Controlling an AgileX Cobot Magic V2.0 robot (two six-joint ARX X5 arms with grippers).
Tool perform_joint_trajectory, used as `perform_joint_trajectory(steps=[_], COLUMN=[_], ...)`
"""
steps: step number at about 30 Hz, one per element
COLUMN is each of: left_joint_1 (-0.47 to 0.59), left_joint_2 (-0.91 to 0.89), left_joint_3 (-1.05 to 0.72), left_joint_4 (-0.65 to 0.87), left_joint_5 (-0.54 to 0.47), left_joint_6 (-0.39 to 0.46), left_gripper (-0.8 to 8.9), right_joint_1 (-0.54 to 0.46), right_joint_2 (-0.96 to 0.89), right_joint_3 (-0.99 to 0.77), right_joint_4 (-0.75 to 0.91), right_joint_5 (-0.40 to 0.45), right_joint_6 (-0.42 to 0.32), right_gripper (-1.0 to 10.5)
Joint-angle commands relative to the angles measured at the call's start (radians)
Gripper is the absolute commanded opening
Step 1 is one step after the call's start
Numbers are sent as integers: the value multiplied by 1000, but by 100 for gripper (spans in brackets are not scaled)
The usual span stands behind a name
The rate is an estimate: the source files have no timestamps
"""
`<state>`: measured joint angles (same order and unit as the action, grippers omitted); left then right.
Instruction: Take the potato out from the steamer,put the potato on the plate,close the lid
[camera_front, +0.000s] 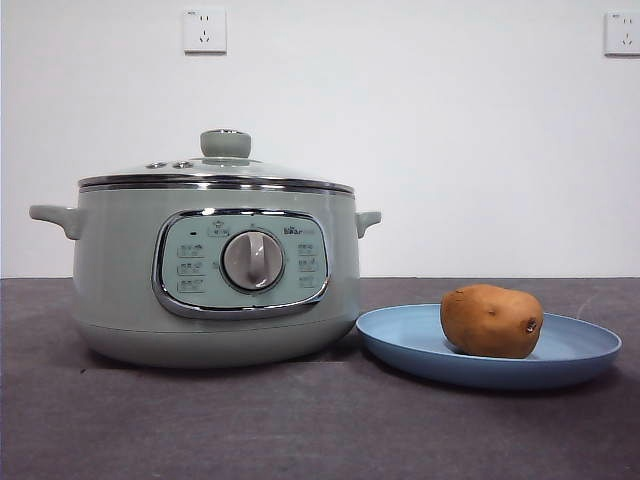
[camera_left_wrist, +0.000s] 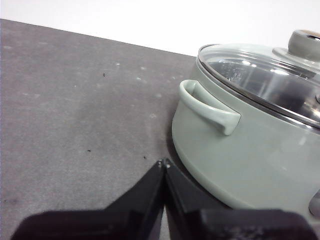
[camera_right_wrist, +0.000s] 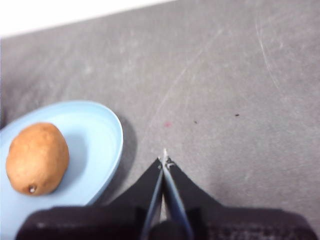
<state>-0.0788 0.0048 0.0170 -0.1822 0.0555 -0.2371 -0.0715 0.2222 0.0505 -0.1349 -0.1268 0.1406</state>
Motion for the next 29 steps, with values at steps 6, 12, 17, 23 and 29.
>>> perform_joint_trajectory(steps=[6,12,17,23,29], left_joint_1=[2,2,2,2,2], left_joint_2=[-3,-3,-3,-3,-3], left_joint_3=[-13,-13,-13,-13,-13], left_joint_4=[1,1,1,2,1], left_joint_5=[-2,-2,-2,-2,-2], left_joint_6=[-3,-3,-3,-3,-3], left_gripper=[-3,-4,-4,-4,-4], right_joint_1=[0,0,0,0,0], right_joint_2=[-147,-218,-221,-211,-203], right_joint_3=[-45,-45,-45,-45,-45], right_joint_4=[-46,-47,-45,-45,-45], right_joint_5=[46,60,67,78,78], right_joint_6=[52,38,43,42,42], right_gripper=[1,1,1,1,1])
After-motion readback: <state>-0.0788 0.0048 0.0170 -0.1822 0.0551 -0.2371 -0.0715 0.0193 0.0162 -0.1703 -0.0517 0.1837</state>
